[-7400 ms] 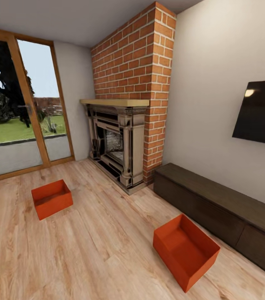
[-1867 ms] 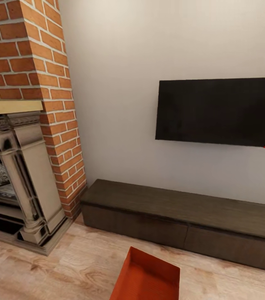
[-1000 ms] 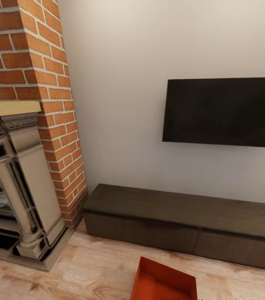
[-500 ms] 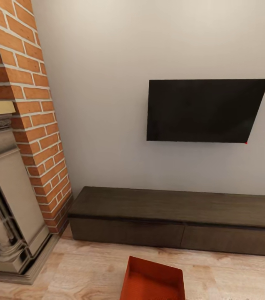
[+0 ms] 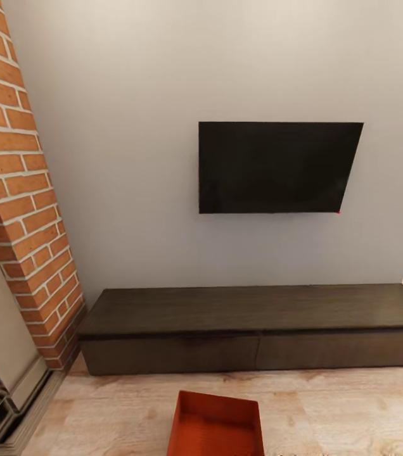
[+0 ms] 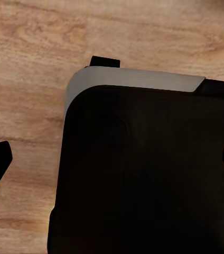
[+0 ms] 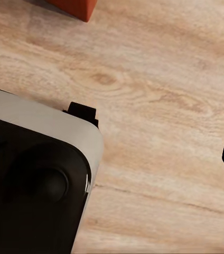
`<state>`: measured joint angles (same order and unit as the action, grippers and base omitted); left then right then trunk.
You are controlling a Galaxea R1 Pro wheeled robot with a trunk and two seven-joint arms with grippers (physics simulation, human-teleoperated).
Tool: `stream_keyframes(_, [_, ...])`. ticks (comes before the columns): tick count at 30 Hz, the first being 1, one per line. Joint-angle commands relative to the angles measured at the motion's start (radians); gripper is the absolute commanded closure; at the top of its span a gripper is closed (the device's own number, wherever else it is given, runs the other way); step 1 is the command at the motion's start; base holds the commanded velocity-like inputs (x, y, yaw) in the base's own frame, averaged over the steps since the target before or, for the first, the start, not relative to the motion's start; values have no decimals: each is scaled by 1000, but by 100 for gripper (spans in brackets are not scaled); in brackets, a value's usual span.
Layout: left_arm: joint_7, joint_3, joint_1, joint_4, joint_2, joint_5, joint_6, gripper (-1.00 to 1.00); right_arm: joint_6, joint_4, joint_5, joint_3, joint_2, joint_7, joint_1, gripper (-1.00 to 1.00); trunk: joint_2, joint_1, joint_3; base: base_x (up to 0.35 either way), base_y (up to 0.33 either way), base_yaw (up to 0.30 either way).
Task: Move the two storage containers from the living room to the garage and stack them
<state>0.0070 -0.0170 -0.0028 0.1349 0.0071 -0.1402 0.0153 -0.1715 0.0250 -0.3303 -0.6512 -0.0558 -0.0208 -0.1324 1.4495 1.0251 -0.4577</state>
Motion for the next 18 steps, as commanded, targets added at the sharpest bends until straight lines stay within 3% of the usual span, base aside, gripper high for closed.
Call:
stream_keyframes(1, [1,-1,0,0,0,-7,2,-100,-5,3,-7,-8,1,-1,-1,-100,1,0,-1,0,0,-242])
stream_keyframes(15, [1,-1,0,0,0,-7,2,-100,-5,3,-7,-8,0,-1,-1,-100,1,0,-1,0,0,-240])
stream_keyframes(18, [1,-1,0,0,-1,-7,2,-100,-5,3,-7,-8,1,-2,-1,-100,1,0,-1,0,0,-107])
